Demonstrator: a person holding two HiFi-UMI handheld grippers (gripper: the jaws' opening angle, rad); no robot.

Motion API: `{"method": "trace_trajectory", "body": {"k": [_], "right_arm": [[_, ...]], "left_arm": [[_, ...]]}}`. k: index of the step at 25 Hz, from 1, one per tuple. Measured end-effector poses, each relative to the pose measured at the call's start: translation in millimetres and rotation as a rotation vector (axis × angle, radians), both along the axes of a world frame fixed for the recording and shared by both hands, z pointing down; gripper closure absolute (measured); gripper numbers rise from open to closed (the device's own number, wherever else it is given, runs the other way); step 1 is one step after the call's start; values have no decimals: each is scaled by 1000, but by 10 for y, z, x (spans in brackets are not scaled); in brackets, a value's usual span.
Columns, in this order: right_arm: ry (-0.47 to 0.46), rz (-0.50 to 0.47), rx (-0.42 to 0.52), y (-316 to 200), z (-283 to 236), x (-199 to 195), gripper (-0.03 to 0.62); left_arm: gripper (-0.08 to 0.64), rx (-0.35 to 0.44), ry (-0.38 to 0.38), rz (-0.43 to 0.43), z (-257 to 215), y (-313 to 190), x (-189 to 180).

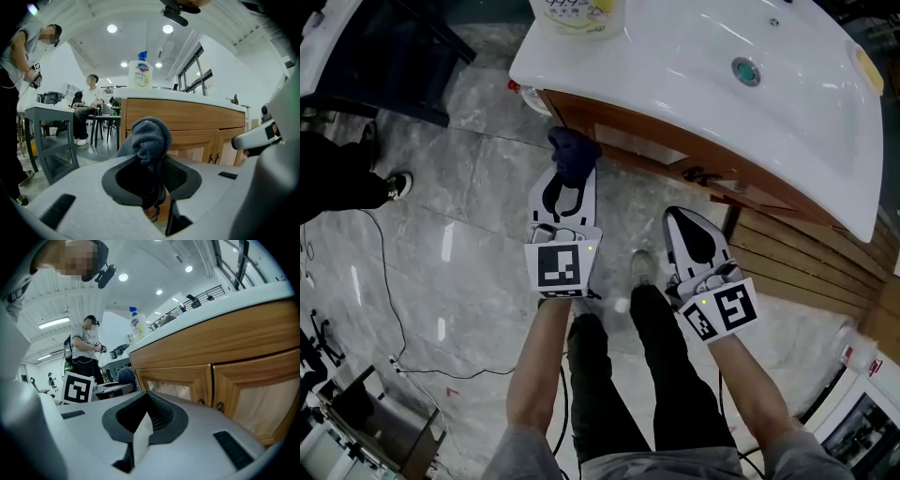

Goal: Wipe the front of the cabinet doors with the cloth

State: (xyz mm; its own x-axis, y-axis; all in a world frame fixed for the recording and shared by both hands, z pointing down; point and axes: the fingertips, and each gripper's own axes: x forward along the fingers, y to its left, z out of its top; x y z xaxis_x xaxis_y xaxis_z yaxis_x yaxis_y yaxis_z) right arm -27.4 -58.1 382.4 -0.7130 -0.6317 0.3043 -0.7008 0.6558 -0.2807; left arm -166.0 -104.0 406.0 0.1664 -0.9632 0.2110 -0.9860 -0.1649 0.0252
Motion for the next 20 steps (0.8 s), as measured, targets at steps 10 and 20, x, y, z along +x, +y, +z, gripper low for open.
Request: {"method": "trace_trajectory", "body": {"k": [10,20], "right_arm": [[12,19,-5,-32,163,73,583],[-6,61,-5,-73,213,234,583]], "left_arm": [[457,22,-24,7,143,-399,-84],[459,12,-21,18,210,-457,45]]}}
